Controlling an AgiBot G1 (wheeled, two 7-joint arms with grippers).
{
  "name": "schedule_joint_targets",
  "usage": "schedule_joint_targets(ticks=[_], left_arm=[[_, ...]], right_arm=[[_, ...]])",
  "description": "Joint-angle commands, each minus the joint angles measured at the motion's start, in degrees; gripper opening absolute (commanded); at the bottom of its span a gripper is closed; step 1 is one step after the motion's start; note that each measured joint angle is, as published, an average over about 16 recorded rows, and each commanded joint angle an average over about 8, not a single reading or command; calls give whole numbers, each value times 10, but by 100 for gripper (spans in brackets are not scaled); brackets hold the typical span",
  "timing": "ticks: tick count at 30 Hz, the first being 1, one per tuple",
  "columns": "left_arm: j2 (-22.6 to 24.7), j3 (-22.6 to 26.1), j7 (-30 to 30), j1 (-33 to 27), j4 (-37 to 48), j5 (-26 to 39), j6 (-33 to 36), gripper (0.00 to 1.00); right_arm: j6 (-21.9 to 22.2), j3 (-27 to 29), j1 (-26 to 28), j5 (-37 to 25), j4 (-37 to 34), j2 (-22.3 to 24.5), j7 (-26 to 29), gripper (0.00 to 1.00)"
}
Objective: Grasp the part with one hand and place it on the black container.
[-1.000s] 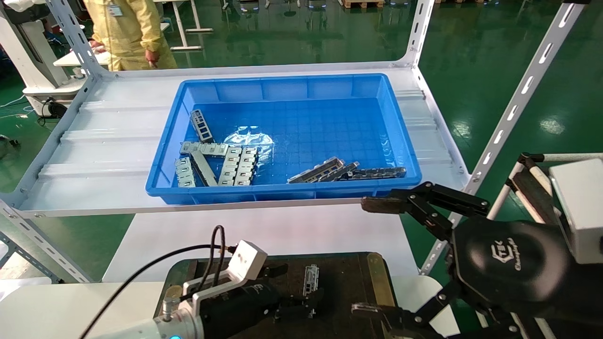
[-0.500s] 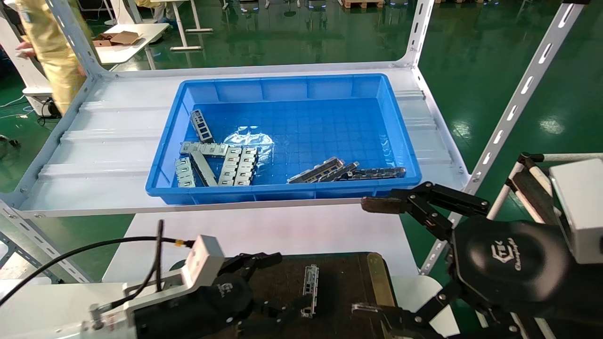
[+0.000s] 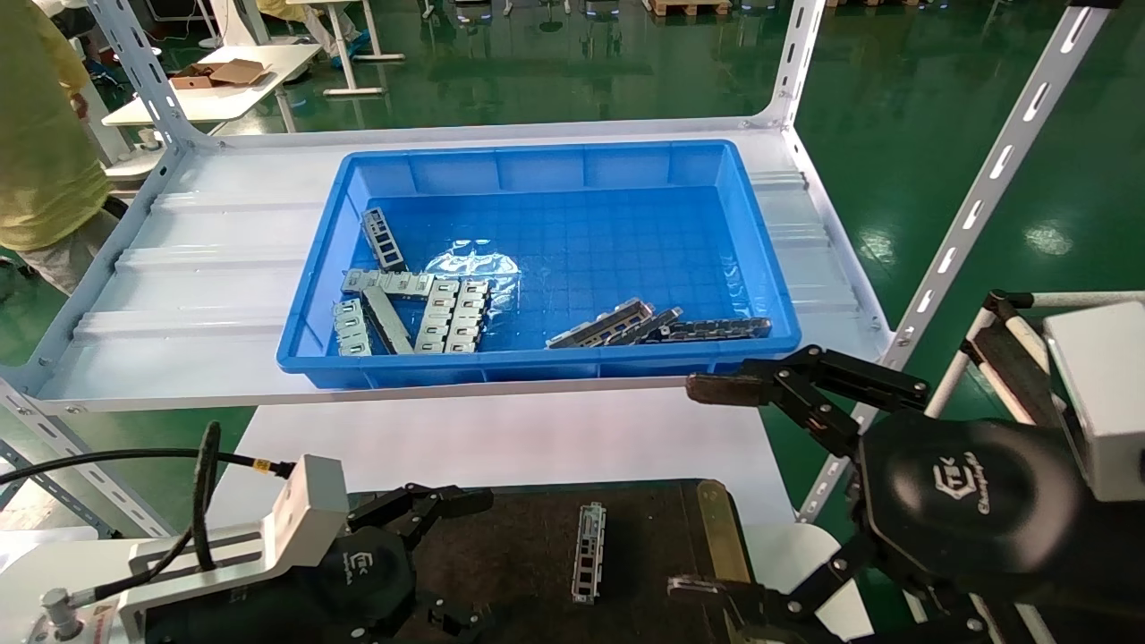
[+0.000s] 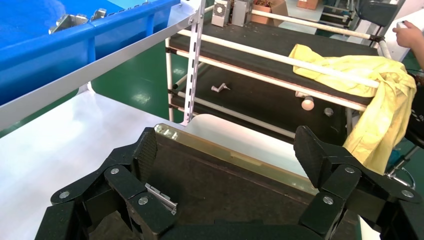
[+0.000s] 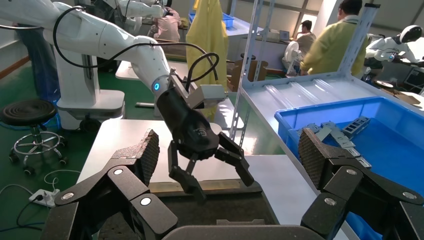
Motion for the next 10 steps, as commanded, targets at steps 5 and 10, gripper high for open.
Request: schedule_joint_targets(ticks=[5,10], left_arm=[[-13,-3,0,-6,-5,-3,19,100],[-13,-3,-1,-9,-5,-2,21,100]], right_arm=[[0,0,0,0,0,0,0,100],[0,0,0,0,0,0,0,100]])
